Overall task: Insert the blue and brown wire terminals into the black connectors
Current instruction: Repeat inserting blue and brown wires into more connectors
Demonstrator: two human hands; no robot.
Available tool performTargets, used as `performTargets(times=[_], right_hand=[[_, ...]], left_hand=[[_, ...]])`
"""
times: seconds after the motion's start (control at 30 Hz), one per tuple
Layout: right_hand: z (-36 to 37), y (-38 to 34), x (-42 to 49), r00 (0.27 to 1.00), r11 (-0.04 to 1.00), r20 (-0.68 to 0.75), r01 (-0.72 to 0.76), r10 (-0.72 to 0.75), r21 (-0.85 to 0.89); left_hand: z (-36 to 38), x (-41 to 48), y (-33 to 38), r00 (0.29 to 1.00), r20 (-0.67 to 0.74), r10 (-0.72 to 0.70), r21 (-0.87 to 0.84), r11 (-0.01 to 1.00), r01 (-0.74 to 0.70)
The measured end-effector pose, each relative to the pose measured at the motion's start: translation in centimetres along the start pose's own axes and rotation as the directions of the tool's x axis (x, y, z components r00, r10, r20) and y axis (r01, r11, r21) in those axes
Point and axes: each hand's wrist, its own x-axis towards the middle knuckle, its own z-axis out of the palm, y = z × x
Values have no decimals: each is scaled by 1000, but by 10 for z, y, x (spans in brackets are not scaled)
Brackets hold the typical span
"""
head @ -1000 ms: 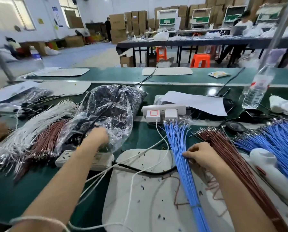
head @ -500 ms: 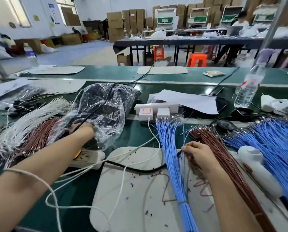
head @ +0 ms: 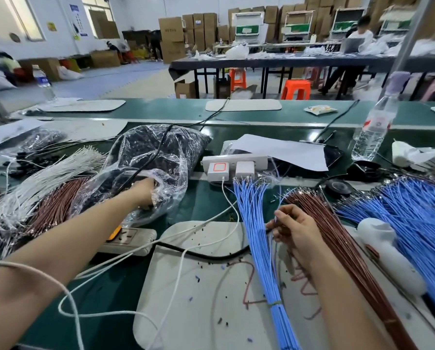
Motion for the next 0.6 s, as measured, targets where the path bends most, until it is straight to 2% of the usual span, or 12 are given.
performTargets(times=[0.07,0.13,0.23,0.3,0.37,0.43,0.5,0.53,0.6], right_hand=[[2,2,2,996,996,-50,74,-72,55],[2,4,2,977,978,-122,184,-172,94],[1,2,2,911,927,-249,362,-328,103],[2,-1,-1,873,893,-286,438,-395,102],[3,-3,-4,851,876,-281,478,-443,66],[5,-2,-4,864,893,-261,449,-429,18],[7,2,-4,912,942,-240,334,-334,-42],[8,4,-3,934,959,-219,276,-282,-61],[11,8,-5,962,972,-144,226,-233,-63]], left_hand=[[1,-4,2,999,22,35,74,997,-36],[1,-10,8,997,-1,82,65,995,-82],[1,-24,18,989,33,146,95,984,-148],[-3,-29,24,983,59,172,282,942,-182],[-15,-40,33,982,80,169,484,855,-187],[-34,-52,46,986,51,158,633,759,-155],[-60,-62,61,975,-34,219,649,747,-145],[-71,-66,72,963,-65,261,592,787,-173],[-83,-81,96,915,-101,391,400,858,-323]])
